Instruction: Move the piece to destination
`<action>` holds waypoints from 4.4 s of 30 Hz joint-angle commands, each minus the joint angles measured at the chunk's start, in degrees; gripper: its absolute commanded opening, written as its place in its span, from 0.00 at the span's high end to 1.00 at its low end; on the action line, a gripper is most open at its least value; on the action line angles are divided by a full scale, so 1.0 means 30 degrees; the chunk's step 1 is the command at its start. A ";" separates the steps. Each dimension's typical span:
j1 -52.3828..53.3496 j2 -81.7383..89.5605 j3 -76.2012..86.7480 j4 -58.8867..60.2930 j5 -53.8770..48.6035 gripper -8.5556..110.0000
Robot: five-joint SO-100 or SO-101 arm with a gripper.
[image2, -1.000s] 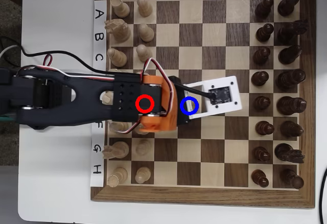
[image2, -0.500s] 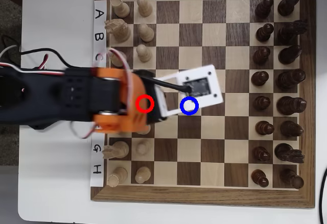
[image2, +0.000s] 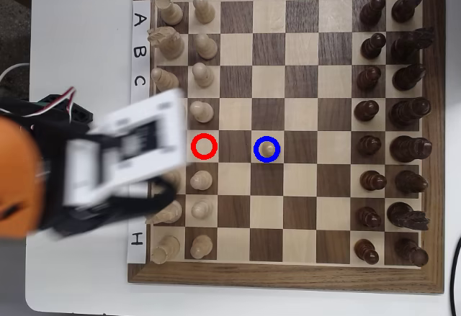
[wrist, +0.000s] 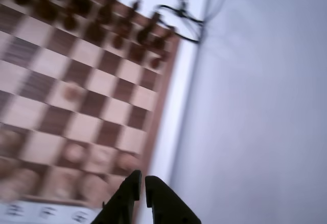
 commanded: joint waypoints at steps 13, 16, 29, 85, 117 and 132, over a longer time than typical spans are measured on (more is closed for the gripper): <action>1.4678 0.5479 0.4687 -0.0937 -1.3389 0.93; 1.7021 0.6299 0.6475 -0.1025 -1.4766 0.93; 2.0098 1.1191 1.9160 -0.5186 -1.5850 0.92; 2.0771 2.3350 3.7910 -1.1836 -1.7021 0.93; 2.2031 2.3350 3.7822 -1.1572 -1.6875 0.93; 2.2031 2.3350 3.7822 -1.1572 -1.6904 0.93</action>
